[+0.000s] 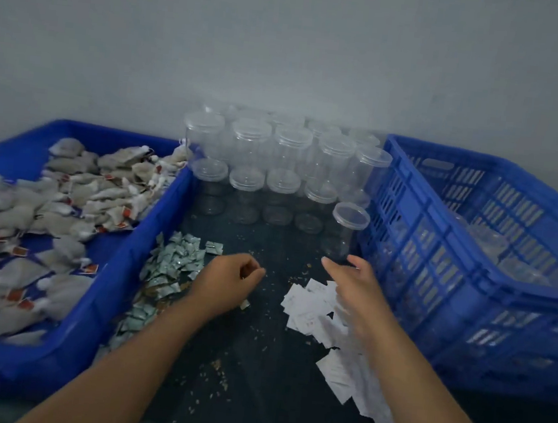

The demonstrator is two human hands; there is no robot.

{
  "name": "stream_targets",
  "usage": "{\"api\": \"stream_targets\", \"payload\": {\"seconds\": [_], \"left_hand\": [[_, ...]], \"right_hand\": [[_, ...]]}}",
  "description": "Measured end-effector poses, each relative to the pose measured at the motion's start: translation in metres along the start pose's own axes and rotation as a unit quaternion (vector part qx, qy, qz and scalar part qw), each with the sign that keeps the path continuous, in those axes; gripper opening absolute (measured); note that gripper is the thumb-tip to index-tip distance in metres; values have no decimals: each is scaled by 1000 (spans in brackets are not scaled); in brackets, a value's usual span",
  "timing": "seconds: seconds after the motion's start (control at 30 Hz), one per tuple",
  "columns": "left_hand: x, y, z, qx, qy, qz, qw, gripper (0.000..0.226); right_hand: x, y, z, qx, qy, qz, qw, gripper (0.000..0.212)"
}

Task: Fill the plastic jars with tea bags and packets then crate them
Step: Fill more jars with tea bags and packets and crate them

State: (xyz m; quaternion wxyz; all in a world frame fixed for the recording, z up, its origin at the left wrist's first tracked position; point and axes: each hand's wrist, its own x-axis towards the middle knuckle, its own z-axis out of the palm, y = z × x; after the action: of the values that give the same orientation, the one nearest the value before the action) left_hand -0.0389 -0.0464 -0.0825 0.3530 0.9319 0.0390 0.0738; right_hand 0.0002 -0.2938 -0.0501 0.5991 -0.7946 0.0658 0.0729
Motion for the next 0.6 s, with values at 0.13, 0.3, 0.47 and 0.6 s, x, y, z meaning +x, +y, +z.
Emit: {"api": "stream_targets", "payload": {"seconds": [0.13, 0.3, 0.47, 0.6], "left_hand": [[-3, -43, 17, -39, 31, -33, 998, 22], [2, -51, 24, -59, 42, -20, 997, 32], [4, -58, 27, -63, 46, -4, 997, 36], [5, -59, 29, -67, 49, 0, 997, 40]], "right_hand": [[71, 10, 23, -11, 102, 8, 995, 101], [135, 13, 35, -36, 187, 27, 981, 131], [162, 16, 37, -62, 238, 37, 969, 107], [123, 13, 44, -26, 235, -66, 969, 86]]}}
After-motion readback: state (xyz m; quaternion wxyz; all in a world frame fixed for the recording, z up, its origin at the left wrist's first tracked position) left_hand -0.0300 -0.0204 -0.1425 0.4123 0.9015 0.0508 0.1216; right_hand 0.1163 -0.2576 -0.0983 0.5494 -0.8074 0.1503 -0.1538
